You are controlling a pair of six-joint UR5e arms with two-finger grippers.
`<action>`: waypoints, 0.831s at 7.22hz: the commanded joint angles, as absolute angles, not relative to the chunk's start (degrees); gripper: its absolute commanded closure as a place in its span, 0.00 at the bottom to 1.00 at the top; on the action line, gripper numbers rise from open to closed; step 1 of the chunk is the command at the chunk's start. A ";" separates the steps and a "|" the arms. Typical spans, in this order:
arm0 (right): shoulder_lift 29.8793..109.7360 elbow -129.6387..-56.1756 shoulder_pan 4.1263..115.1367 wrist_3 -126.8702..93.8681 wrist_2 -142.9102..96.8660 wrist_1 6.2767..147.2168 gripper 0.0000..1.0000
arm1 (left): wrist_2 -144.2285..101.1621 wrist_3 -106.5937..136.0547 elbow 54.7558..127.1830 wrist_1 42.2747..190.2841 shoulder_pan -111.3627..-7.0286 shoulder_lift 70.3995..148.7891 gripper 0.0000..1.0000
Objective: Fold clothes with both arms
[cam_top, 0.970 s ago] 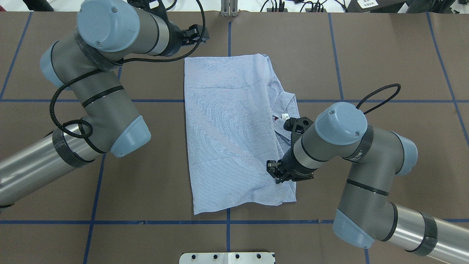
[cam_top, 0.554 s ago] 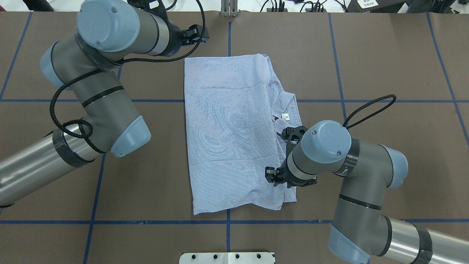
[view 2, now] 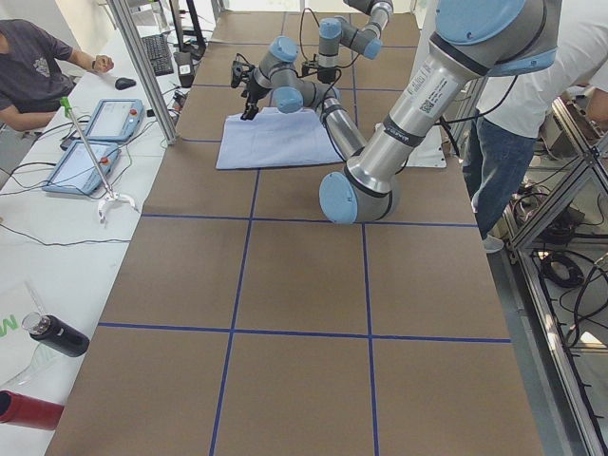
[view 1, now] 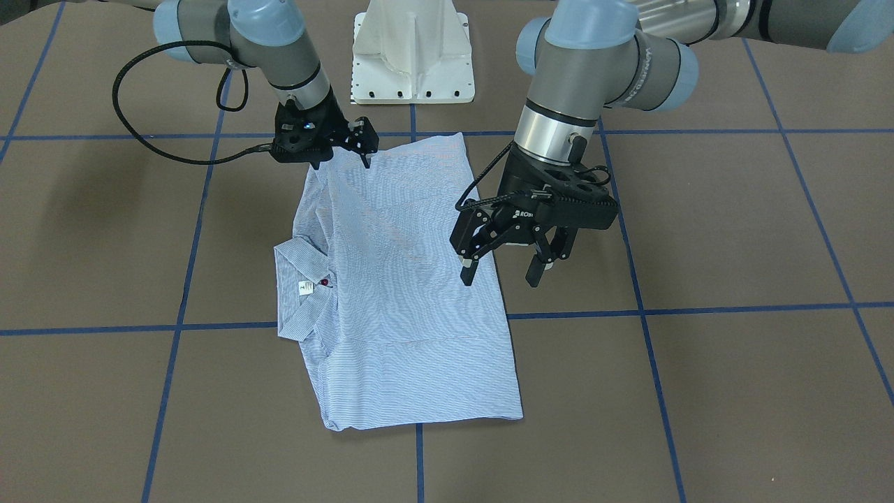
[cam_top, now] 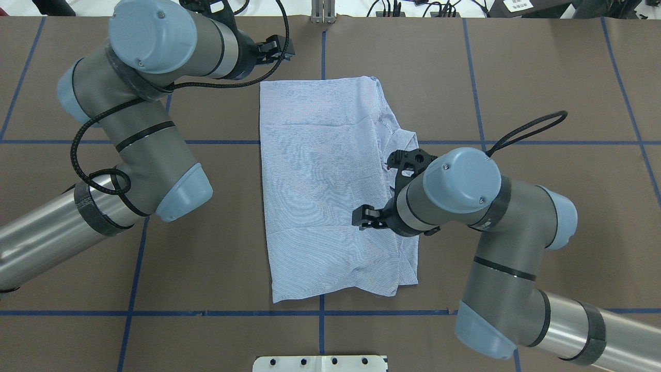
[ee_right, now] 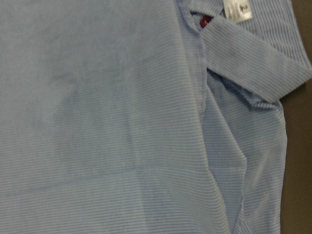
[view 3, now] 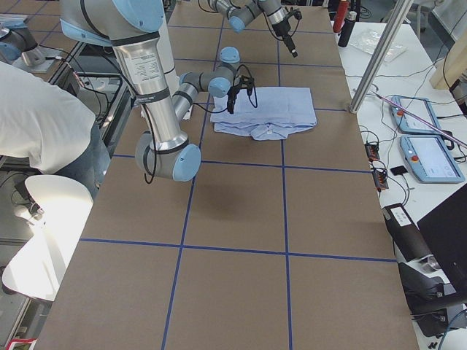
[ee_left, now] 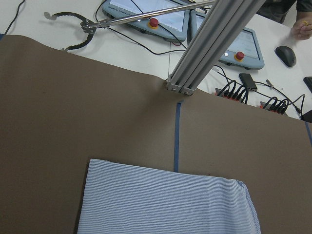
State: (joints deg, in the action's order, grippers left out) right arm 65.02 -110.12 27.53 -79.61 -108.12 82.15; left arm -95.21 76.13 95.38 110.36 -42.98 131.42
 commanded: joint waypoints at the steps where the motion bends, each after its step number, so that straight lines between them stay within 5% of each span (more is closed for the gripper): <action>1: 66.26 -109.08 33.11 -72.04 -108.37 76.14 0.01 | -95.27 76.20 95.36 110.39 -42.98 131.57 0.02; 4: 65.75 -101.37 37.61 -59.54 -111.61 75.68 0.07 | -95.27 76.11 95.36 110.57 -42.98 131.75 0.02; 6: 65.48 -93.30 37.79 -59.23 -111.97 61.61 0.08 | -95.27 76.11 95.36 110.57 -42.98 131.84 0.02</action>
State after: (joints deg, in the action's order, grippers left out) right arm 65.69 -98.44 37.52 -59.62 -111.63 70.14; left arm -95.27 76.11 95.36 110.56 -42.98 131.79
